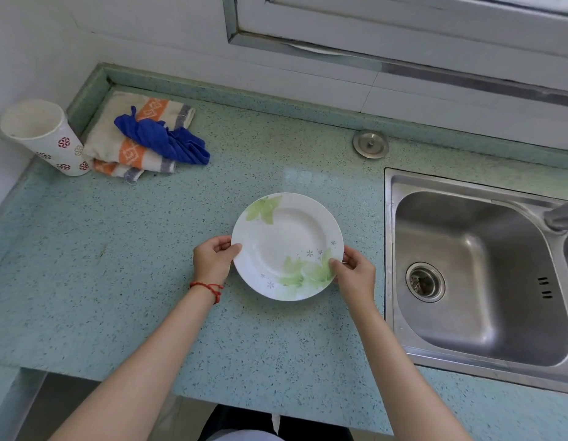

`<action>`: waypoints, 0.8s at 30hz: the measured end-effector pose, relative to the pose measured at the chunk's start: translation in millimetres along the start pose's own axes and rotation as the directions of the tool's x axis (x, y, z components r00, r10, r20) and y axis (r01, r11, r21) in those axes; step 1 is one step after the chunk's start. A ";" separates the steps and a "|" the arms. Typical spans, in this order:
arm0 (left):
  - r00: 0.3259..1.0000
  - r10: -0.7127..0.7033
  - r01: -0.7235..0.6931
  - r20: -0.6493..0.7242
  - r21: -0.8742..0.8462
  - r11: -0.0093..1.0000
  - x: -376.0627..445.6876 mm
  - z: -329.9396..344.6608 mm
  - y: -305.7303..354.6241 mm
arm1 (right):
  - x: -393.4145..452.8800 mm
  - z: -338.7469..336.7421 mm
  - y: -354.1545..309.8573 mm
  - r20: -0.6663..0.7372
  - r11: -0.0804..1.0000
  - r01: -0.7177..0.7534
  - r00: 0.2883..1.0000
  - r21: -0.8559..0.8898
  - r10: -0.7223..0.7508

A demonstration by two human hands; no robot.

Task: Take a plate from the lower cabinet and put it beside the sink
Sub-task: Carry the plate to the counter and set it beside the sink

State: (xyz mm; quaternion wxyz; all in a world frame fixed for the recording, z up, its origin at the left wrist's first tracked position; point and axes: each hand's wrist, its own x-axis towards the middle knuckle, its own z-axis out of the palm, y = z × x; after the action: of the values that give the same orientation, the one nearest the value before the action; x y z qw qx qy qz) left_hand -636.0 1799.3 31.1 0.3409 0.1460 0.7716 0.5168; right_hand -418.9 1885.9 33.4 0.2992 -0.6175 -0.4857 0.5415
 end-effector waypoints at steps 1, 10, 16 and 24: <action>1.000 0.003 -0.003 0.001 0.006 1.000 -0.3 -0.2 -0.4 | 0.0 0.2 0.7 -0.004 1.000 0.004 1.000 -0.009 -0.004; 0.999 0.038 -0.037 -0.020 0.023 0.999 -9.6 -5.8 0.6 | -9.1 0.5 -2.9 -0.039 0.995 0.008 0.999 -0.097 -0.012; 0.984 0.174 -0.176 0.028 0.137 0.975 -25.6 -15.3 -1.7 | -24.2 -2.0 -3.6 -0.005 0.982 0.057 0.998 -0.179 -0.059; 0.916 0.296 -0.395 0.271 0.493 0.775 -50.4 -28.7 -8.1 | -53.2 -8.1 1.5 0.165 0.743 0.286 0.958 -0.605 -0.234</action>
State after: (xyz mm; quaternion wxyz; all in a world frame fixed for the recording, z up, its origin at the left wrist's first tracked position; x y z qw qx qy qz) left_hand -617.9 1746.6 49.4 0.2525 0.4207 0.8112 0.3183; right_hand -407.6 1837.5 54.1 0.1314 -0.5858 -0.7298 0.3272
